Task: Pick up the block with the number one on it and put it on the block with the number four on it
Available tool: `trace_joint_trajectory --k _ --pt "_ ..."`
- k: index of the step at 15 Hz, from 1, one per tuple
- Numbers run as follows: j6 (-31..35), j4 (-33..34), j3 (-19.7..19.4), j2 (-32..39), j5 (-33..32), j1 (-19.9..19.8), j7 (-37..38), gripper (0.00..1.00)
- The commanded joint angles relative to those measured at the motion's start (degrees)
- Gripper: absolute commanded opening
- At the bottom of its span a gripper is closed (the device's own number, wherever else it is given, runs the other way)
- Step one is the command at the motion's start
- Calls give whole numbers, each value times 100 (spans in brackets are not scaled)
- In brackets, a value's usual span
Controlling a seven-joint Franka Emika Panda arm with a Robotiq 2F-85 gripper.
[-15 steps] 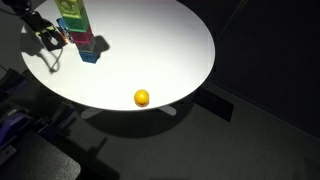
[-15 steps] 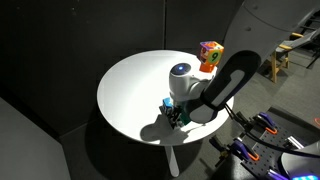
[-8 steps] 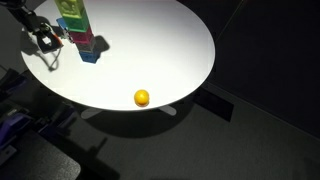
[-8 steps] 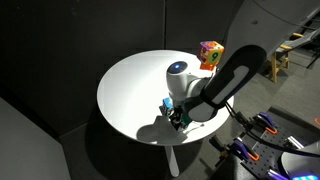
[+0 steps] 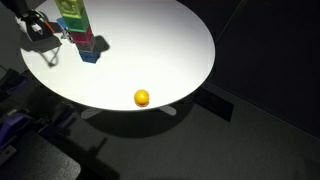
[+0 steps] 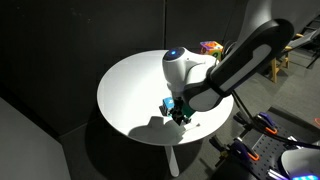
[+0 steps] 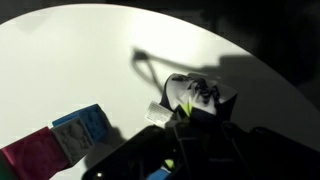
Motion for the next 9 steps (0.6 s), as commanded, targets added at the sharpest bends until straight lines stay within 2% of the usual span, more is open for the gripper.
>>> trace_joint_trajectory --k 1,9 --pt "-406 39 239 -355 -236 -271 117 10" --pt "-696 467 506 -357 -185 -746 -25 9"
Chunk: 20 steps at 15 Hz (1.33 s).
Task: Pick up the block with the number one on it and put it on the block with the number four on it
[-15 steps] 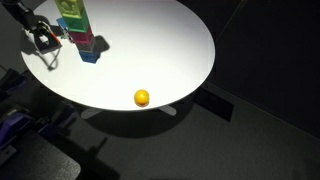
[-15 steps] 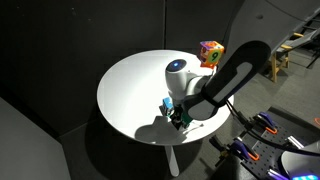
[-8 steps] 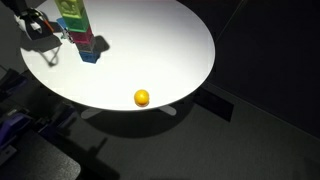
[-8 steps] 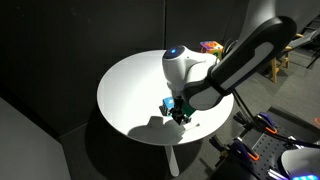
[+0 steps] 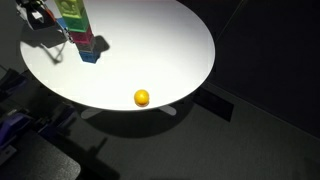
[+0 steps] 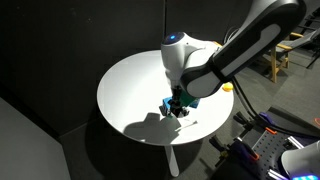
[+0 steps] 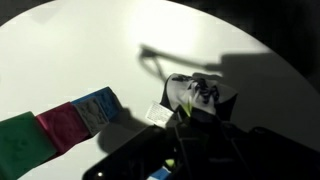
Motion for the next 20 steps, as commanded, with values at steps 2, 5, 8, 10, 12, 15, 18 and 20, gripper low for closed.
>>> trace_joint_trajectory --k 2,5,8,10,12,15,18,20 --pt "-345 394 173 36 -69 -289 -25 9" --pt "-504 659 193 138 -78 -345 -13 9" --pt "-682 936 196 283 -96 -366 5 9" --pt "-761 1128 183 422 -86 -382 -23 9" --pt "-787 1313 163 571 -79 -396 -44 9" --pt "-824 1524 134 752 -57 -410 -50 9" --pt "-859 1664 103 883 -52 -420 -54 9" --pt "-882 1741 80 958 -58 -417 -43 9"
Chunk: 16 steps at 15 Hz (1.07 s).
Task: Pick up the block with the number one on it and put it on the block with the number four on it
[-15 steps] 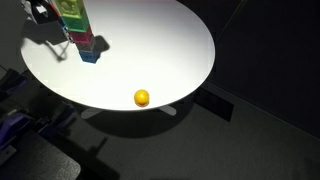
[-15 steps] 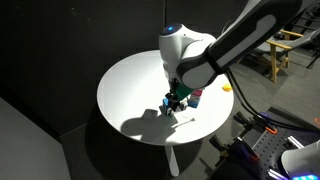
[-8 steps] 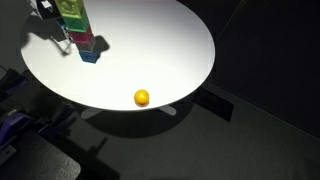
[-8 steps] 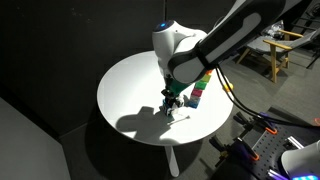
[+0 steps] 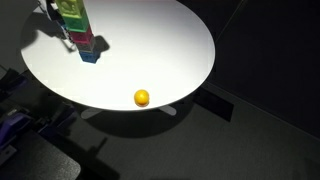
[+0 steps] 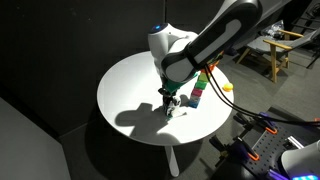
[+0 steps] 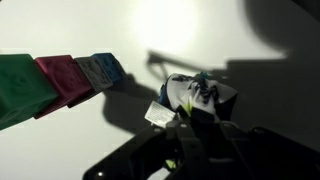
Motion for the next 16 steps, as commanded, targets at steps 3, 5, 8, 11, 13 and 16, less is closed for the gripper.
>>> trace_joint_trajectory --k 3,5,8,11,13,16 --pt "-256 377 -19 247 -58 -58 -37 10" --pt "-268 421 -34 297 -54 -59 -44 10" --pt "-235 445 -55 361 -56 -57 -48 11" --pt "-199 435 -72 395 -72 -45 -41 10" --pt "-189 438 -83 423 -87 -34 -34 10" --pt "-177 438 -87 452 -89 -31 -36 17"
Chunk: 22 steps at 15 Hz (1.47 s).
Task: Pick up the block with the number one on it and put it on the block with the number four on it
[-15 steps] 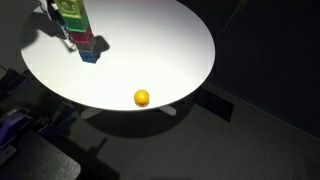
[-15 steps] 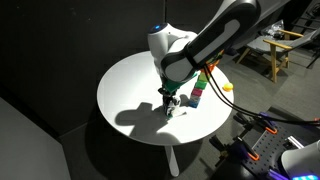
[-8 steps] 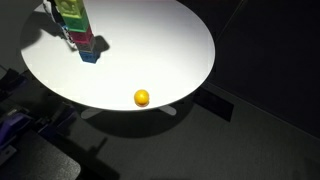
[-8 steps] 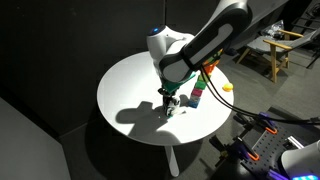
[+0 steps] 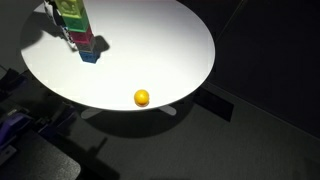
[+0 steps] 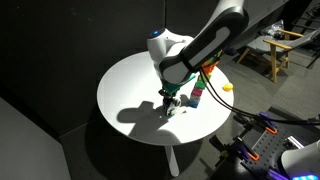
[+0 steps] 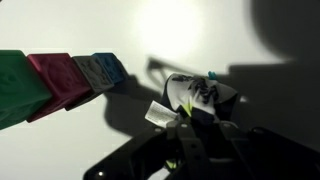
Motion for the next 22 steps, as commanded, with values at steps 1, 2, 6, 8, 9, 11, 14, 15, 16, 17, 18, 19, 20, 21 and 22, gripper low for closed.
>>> trace_joint_trajectory --k 1,2,6,8,9,11,14,15,16,17,18,19,20,21,22 --pt "-95 153 -1 83 -80 -24 -42 27" --pt "-96 152 0 88 -74 -24 -40 44" --pt "-98 120 13 54 -61 -23 -52 75" --pt "-110 89 25 21 -53 -19 -64 91" --pt "-126 62 43 -11 -36 -22 -92 99" --pt "-169 6 87 -81 8 -34 -153 100" --pt "-245 -66 123 -180 18 -9 -125 100" --pt "-289 -83 134 -214 16 -1 -112 100" --pt "-327 -102 150 -250 16 1 -116 100" --pt "-372 -127 157 -298 7 11 -94 100" --pt "-426 -148 171 -346 9 15 -85 100" --pt "-469 -164 184 -387 4 17 -80 100" --pt "-501 -194 195 -446 -1 21 -64 100" --pt "-548 -227 216 -515 0 19 -68 100" --pt "-591 -253 233 -577 -5 19 -60 100"
